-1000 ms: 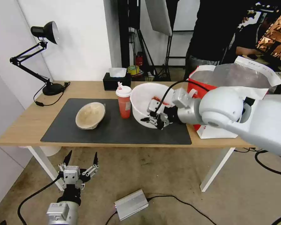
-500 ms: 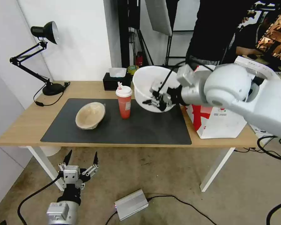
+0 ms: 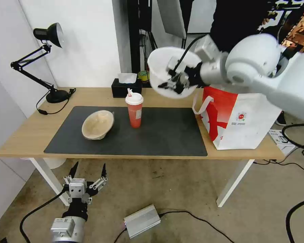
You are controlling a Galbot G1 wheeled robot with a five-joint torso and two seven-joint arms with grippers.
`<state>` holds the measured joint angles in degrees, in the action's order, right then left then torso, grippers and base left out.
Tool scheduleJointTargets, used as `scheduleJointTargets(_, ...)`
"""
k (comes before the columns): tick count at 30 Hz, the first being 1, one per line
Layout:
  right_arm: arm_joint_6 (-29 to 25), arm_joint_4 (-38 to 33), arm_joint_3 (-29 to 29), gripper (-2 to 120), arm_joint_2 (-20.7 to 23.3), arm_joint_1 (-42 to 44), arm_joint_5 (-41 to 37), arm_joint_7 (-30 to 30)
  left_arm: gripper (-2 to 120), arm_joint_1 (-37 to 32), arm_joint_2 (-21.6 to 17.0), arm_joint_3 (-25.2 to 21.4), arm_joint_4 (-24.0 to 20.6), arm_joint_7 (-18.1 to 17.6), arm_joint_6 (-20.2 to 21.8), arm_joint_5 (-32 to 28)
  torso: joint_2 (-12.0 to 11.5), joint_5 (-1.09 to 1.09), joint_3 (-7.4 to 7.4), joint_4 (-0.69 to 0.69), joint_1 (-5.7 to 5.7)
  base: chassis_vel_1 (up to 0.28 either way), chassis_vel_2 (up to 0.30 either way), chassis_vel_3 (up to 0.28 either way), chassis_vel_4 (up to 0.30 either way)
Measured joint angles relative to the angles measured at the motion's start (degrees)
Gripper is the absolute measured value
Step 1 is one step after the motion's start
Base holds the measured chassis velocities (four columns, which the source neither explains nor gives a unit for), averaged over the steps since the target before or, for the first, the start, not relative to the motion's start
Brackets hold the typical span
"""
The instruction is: Pick up the trash from the table and place it into the takeout bag.
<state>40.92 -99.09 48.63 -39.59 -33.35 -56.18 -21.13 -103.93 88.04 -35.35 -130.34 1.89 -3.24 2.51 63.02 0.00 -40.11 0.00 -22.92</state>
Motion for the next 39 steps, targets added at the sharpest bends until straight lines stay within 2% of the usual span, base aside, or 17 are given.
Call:
scheduleJointTargets(16, -1.7, 9.0, -2.6, 0, 2.5, 1.6, 4.5, -2.1, 100, 0.0, -0.2, 0.0, 0.0, 0.0, 0.0, -0.1, 0.0, 0.0, 0.0, 0.0, 0.0, 0.0, 0.0, 0.0, 0.0)
scheduleJointTargets(27, -2.4, 10.9, -4.2, 0, 4.8, 3.5, 6.7, -3.4, 100, 0.0, -0.2, 0.0, -0.1, 0.0, 0.0, 0.0, 0.0, 0.0, 0.0, 0.01, 0.0, 0.0, 0.0, 0.0, 0.0)
scheduleJointTargets(39, -3.5, 11.0, -6.0, 0, 10.5, 6.5, 9.4, -5.3, 100, -0.1, -0.3, 0.1, 0.1, 0.0, -0.1, 0.0, 0.0, 0.01, 0.0, 0.0, 0.0, 0.0, 0.0, 0.0, 0.0)
